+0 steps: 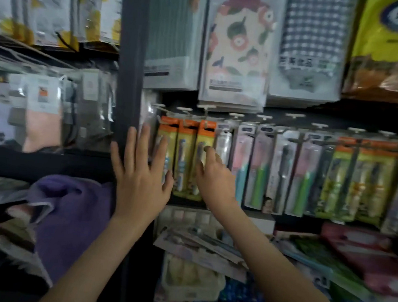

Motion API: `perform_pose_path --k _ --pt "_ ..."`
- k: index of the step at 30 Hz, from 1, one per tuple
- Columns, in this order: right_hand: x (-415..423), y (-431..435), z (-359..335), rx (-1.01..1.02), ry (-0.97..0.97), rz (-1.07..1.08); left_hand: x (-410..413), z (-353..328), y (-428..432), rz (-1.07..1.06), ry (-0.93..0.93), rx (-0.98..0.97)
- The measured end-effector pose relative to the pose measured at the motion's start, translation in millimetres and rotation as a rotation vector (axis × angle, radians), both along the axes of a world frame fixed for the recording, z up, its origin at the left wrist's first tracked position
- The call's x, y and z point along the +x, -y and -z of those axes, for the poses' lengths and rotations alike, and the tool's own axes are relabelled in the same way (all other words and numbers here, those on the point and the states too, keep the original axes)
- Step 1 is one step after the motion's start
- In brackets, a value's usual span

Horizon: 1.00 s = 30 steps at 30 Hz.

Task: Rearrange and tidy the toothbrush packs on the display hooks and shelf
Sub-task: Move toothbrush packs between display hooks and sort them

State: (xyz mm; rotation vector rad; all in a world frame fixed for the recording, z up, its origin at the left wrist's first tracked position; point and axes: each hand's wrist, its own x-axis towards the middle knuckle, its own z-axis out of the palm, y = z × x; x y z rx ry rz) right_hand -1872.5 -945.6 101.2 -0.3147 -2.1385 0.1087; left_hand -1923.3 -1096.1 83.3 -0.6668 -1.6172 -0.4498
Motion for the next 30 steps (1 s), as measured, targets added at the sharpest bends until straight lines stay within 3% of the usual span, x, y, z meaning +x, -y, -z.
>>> perform_pose_path --k 7,12,15,21,30 --pt "133 -126 21 -0.063 -0.074 0.193 98 16 -140 0.417 0.141 -0.085" --pt "218 -224 32 -0.267 -0.119 0.367 155 17 -240 0.625 0.332 -0.217" --pt "243 -268 37 -0.358 -0.109 0.386 177 12 -298 0.576 0.479 -0.272" --pt "236 -309 26 -0.318 -0.108 0.285 191 3 -386 0.486 0.681 -0.109" --pt "210 -316 16 -0.388 -0.137 0.213 197 -3 -402 0.478 0.743 0.014"
